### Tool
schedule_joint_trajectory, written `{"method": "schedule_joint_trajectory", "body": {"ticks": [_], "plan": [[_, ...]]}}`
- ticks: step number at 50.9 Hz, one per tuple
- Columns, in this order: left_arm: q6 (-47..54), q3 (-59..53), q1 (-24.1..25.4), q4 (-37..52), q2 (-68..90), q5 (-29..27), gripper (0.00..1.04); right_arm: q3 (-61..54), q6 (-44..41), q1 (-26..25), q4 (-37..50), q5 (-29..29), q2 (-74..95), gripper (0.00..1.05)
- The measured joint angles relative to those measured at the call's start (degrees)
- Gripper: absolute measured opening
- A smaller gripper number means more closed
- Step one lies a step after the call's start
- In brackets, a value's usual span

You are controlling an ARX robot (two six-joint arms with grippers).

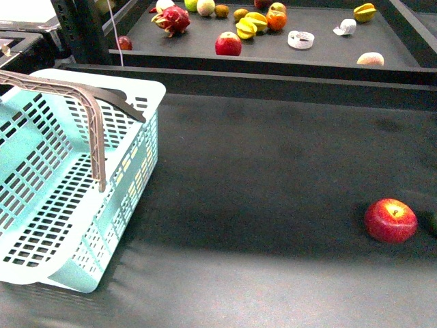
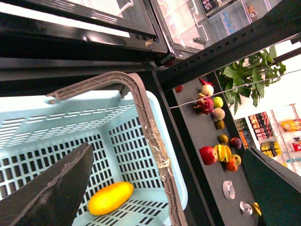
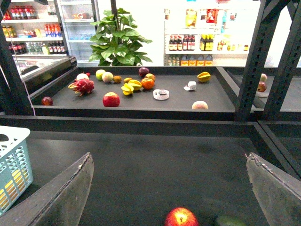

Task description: Pick mango with right arm and hold basket with left

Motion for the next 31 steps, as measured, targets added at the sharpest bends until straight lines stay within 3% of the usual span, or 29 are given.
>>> {"method": "schedule_joint_trajectory", "body": {"ticks": [6, 15, 17, 21, 24, 31], "plan": [[4.85, -3.80, 4.15, -6.10, -10.60, 3.52, 0.99, 0.00, 0.00, 0.00, 0.00, 0.00, 0.00, 0.97], [6.97, -4.46, 4.79, -6.40, -13.97, 4.28, 0.99, 0.00, 0.00, 0.00, 0.00, 0.02, -0.02, 0.97], [14.49, -6.99, 6.78, 1.57, -13.03, 15.61, 0.90, 0.00, 0.00, 0.00, 0.00, 0.00, 0.00, 0.97], [31.78, -11.87, 6.78, 12.07, -14.10, 29.29, 0.74, 0.00, 0.00, 0.00, 0.00, 0.00, 0.00, 0.97], [44.98, -13.99, 4.98, 12.72, -17.11, 31.12, 0.60, 0.00, 0.00, 0.00, -0.02, -0.17, 0.00, 0.97], [52.70, -16.83, 2.93, 10.86, -22.10, 28.59, 0.36, 0.00, 0.00, 0.00, 0.00, 0.02, -0.02, 0.97]]}}
